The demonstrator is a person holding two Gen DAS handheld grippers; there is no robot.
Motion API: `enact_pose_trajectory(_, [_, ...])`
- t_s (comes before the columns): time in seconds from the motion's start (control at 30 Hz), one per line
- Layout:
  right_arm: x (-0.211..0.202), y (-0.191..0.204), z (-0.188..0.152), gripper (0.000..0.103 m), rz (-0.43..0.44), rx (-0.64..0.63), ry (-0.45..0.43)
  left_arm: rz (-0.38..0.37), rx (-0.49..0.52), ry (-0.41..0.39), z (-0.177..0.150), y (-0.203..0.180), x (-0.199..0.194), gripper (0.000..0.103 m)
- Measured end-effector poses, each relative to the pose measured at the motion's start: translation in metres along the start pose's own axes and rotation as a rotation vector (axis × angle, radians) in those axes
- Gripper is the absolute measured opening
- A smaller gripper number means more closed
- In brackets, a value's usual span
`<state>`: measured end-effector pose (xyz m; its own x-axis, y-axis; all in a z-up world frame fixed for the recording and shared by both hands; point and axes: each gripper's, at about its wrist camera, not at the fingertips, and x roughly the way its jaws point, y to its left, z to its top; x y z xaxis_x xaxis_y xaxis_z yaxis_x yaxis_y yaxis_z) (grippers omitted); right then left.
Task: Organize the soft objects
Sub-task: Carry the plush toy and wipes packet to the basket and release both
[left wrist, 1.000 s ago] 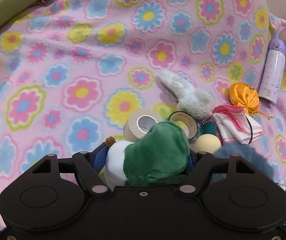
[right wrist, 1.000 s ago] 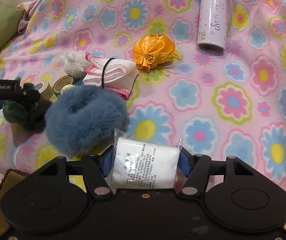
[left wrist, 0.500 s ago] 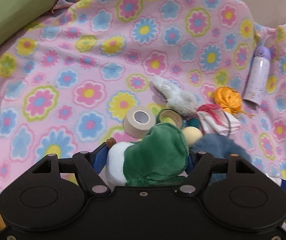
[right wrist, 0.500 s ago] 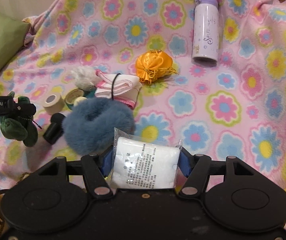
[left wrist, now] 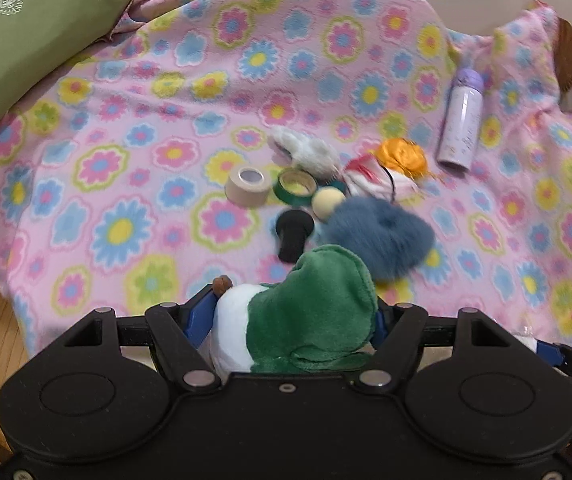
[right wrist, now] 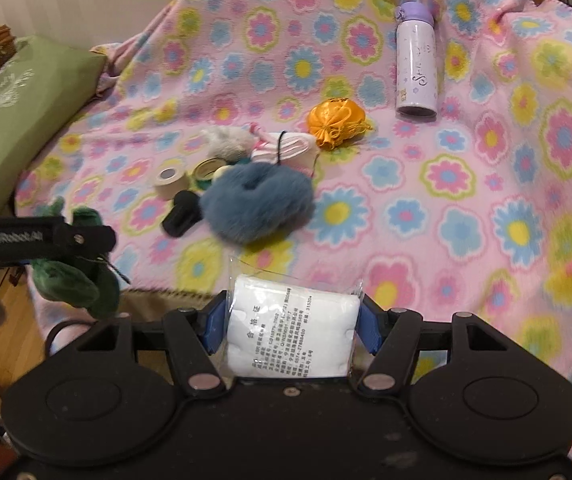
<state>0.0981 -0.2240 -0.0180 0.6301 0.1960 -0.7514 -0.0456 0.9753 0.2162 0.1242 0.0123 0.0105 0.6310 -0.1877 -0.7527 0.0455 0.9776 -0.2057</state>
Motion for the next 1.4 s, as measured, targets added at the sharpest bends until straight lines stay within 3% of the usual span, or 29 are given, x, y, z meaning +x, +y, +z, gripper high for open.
enact_pose_trajectory(0.4, [-0.055, 0.013, -0.056, 0.063, -0.004, -0.004, -0.053, 0.008, 0.022, -0.007, -0.052, -0.017, -0.036, 0.068])
enact_pose_trajectory(0.83, [-0.097, 0.016, -0.079, 0.063, -0.009, 0.063, -0.167, 0.041, 0.008, -0.057, -0.082, -0.015, -0.06, 0.068])
enact_pose_trajectory(1.4, [-0.072, 0.017, -0.079, 0.063, 0.008, 0.071, -0.026, 0.06, 0.002, -0.003, -0.089, -0.012, -0.047, 0.068])
